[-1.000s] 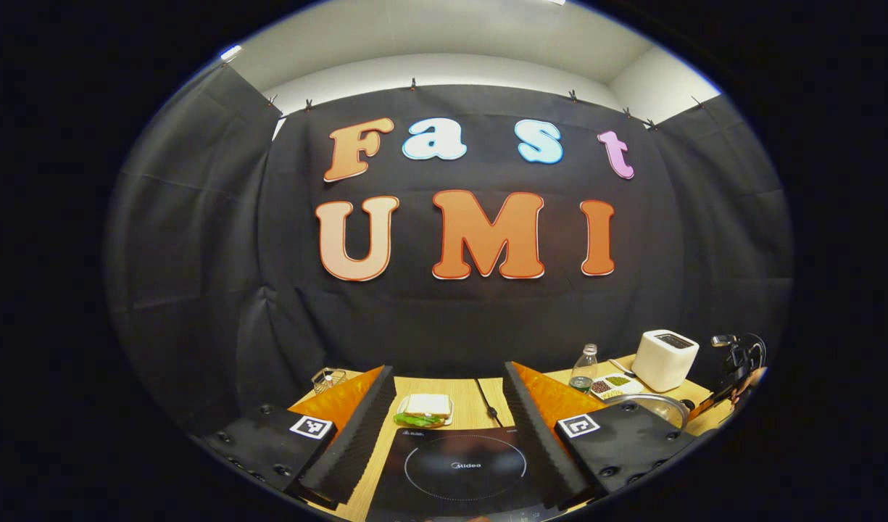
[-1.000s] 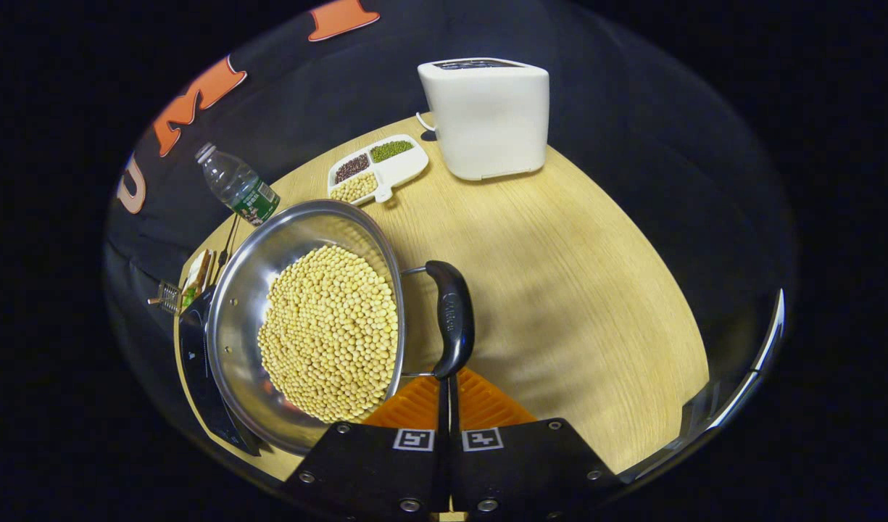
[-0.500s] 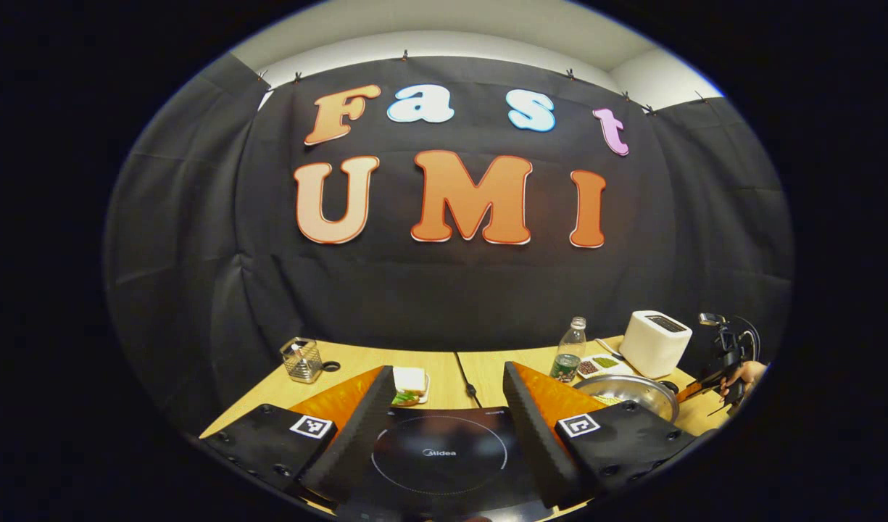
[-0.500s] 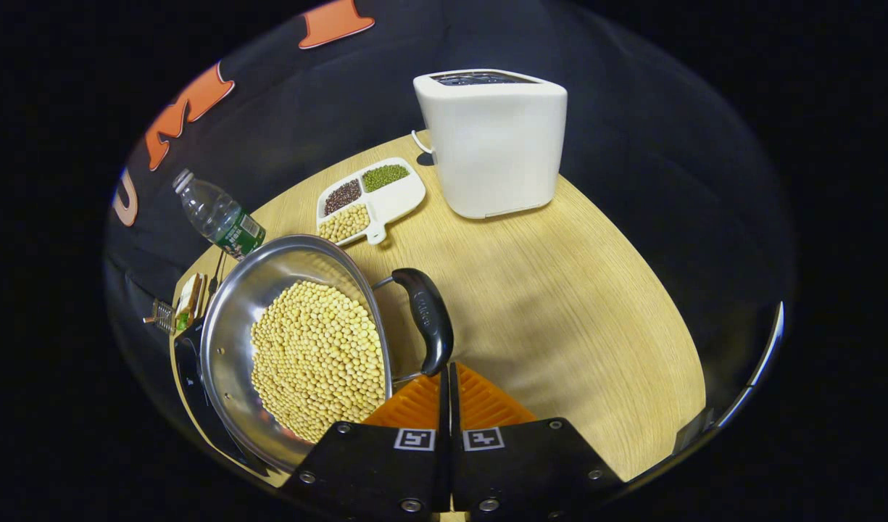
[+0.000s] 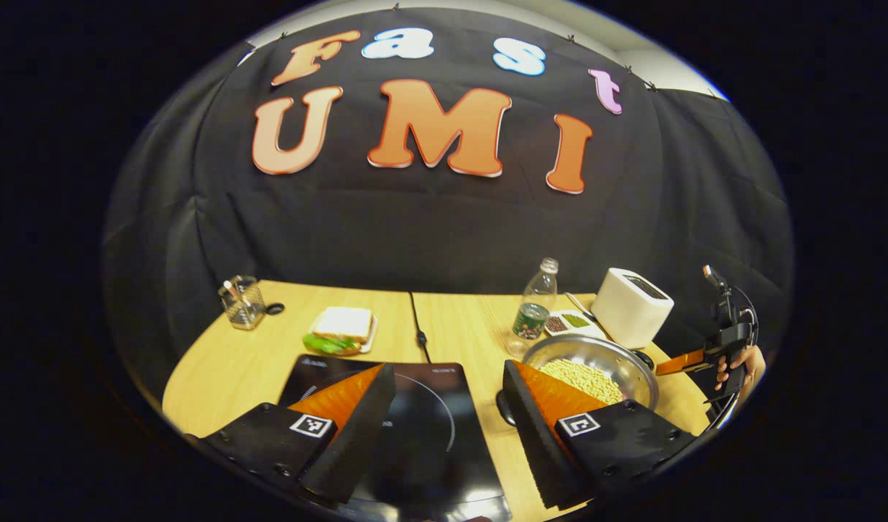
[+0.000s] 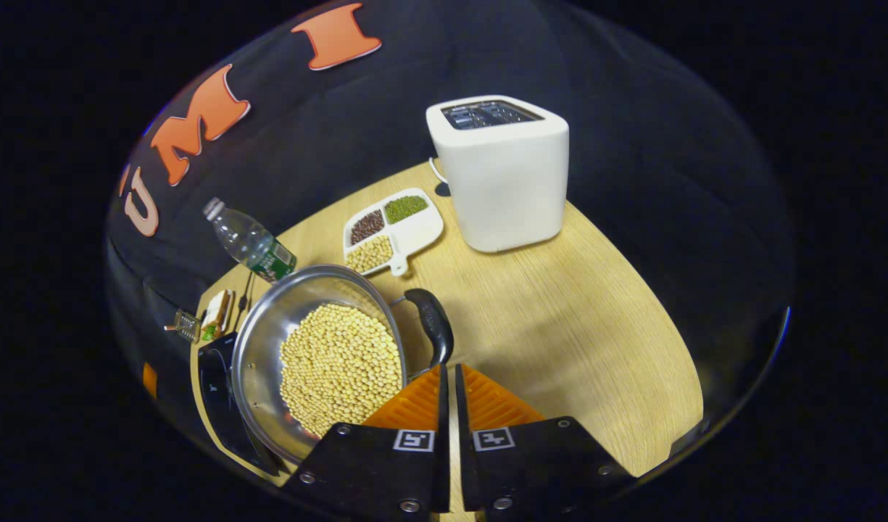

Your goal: First push the handle of the pot to place it horizontally, then grasp the pot with both hands and set it on the induction cooktop.

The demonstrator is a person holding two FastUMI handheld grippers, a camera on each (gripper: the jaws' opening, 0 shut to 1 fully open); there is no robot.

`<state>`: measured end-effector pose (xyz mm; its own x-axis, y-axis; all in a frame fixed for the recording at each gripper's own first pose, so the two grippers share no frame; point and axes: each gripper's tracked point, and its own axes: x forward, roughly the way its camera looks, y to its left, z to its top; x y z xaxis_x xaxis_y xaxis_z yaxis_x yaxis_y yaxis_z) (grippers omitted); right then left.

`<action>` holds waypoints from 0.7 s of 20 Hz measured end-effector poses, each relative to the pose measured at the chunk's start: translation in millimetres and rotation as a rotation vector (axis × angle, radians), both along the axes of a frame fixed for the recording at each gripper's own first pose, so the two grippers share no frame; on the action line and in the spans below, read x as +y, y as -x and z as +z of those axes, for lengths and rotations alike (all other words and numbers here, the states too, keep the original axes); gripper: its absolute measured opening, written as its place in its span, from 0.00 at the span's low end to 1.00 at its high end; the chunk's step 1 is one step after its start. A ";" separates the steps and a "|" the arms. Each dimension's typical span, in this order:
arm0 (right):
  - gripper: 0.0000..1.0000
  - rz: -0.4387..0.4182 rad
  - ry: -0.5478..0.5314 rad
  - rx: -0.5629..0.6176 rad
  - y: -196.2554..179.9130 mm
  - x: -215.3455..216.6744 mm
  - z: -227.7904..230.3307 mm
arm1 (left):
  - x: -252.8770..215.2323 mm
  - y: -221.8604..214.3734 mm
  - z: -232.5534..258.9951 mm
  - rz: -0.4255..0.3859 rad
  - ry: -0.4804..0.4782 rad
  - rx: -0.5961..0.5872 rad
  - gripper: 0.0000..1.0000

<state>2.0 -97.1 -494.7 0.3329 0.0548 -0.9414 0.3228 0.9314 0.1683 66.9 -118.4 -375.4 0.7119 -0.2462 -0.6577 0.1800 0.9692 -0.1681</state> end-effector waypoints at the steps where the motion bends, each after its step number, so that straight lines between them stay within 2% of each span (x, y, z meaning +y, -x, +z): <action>1: 0.13 0.000 -0.016 -0.027 -4.4 4.5 7.4 | -12.9 0.7 -10.4 -0.014 0.017 0.039 0.96; 2: 0.18 0.013 -0.024 -0.049 -8.6 8.9 9.5 | -24.7 3.1 -18.0 -0.028 0.029 0.067 0.96; 4: 0.41 0.053 -0.020 -0.058 -10.6 16.0 7.2 | -44.9 5.6 -37.3 -0.054 0.026 0.123 0.98; 5: 0.45 0.068 -0.023 -0.062 -12.6 20.2 4.9 | -53.3 6.0 -47.0 -0.065 0.020 0.148 0.98; 6: 0.52 0.080 -0.023 -0.068 -15.1 23.3 2.2 | -61.4 7.7 -54.5 -0.078 0.013 0.171 0.98; 7: 0.64 0.091 -0.016 -0.070 -15.7 25.0 -1.5 | -70.4 8.4 -66.9 -0.086 0.000 0.192 0.98; 9: 0.77 0.115 0.012 -0.054 -14.6 25.6 -11.3 | -79.7 7.1 -85.7 -0.098 -0.031 0.234 0.98; 11: 0.86 0.135 0.045 -0.049 -17.6 23.1 -15.7 | -88.3 8.5 -105.7 -0.094 -0.049 0.281 0.97; 14: 0.90 0.154 0.076 -0.059 -22.0 19.8 -19.4 | -96.7 7.1 -134.9 -0.091 -0.082 0.345 0.99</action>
